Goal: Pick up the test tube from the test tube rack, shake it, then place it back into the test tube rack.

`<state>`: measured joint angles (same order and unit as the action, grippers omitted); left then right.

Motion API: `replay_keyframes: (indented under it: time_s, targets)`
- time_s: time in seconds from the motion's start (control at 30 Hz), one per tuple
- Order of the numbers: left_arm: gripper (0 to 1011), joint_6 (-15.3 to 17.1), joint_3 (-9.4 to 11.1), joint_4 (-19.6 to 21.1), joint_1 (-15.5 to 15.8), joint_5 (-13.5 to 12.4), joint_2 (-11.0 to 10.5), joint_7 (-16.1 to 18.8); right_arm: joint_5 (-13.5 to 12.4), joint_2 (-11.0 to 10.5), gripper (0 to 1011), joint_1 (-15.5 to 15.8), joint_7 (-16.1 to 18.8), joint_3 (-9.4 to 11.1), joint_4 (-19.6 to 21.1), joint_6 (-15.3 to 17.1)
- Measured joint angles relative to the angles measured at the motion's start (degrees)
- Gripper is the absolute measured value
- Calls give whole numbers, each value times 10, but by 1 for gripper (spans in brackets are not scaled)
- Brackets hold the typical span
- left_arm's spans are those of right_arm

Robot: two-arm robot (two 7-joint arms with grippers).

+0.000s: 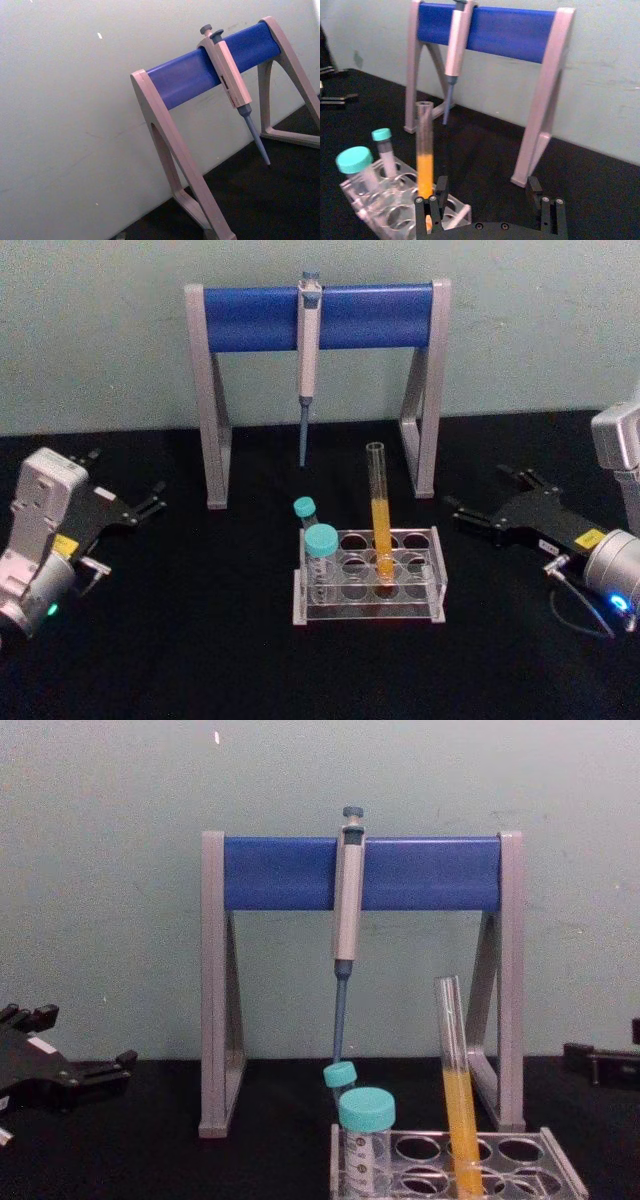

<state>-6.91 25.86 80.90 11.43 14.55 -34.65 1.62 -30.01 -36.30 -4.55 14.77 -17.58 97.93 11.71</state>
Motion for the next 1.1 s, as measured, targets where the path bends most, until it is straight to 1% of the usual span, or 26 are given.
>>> replay_keyframes:
  time_s: [0.27, 0.53, 0.9, 1.1]
  targets:
    - [1001, 0, 0, 0, 0, 0, 0, 0, -1, 8, 1000, 1, 21, -2, 11, 20]
    - [1001, 0, 0, 0, 0, 0, 0, 0, 8, 23, 1000, -8, 38, -13, 11, 35]
    - [1001, 0, 0, 0, 0, 0, 0, 0, 19, 50, 1000, -34, 48, -32, -13, 48]
    - [1001, 0, 0, 0, 0, 0, 0, 0, 27, 63, 1000, -47, 51, -43, -28, 49]
